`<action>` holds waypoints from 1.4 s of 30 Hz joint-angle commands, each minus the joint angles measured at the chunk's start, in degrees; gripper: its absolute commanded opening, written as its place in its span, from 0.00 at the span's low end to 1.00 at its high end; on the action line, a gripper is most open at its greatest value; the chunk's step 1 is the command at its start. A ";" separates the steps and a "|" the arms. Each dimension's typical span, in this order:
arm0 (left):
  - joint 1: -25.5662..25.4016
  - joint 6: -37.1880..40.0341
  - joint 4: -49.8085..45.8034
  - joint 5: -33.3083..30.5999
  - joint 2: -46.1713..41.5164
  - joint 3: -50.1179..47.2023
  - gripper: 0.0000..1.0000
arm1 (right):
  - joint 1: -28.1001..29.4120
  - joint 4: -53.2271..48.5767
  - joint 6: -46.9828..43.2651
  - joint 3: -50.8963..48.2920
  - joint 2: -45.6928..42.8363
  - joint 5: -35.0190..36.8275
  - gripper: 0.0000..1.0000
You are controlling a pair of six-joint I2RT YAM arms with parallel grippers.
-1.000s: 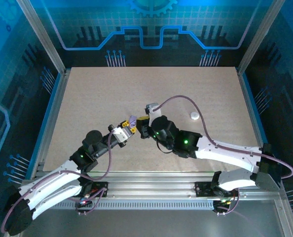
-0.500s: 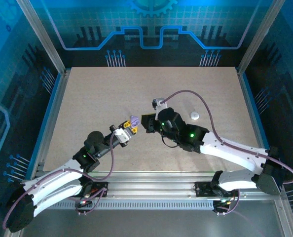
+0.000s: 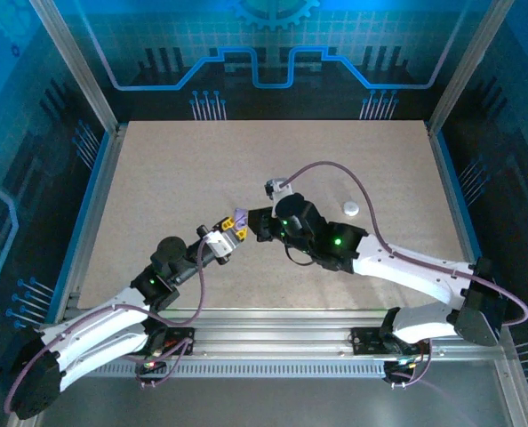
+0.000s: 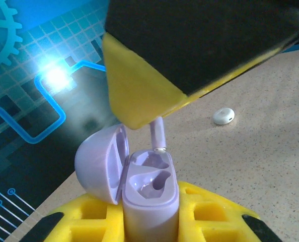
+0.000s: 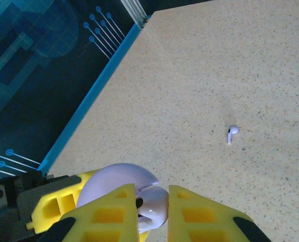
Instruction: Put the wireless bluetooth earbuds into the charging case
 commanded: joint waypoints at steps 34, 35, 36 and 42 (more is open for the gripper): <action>-0.52 -21.11 -5.55 15.01 -4.58 3.92 0.17 | -13.01 -0.22 -55.79 -0.74 -7.08 -44.42 0.17; -0.54 -21.28 -5.25 15.04 -4.52 3.92 0.17 | -13.04 -0.17 -55.95 -0.70 -6.91 -44.56 0.17; -0.52 -21.31 -5.14 15.08 -4.49 3.97 0.17 | -13.04 -0.17 -56.02 -0.65 -6.72 -44.60 0.17; -0.53 -21.48 -4.72 15.28 -4.28 4.53 0.17 | -13.09 0.17 -55.78 -0.37 -5.46 -45.50 0.17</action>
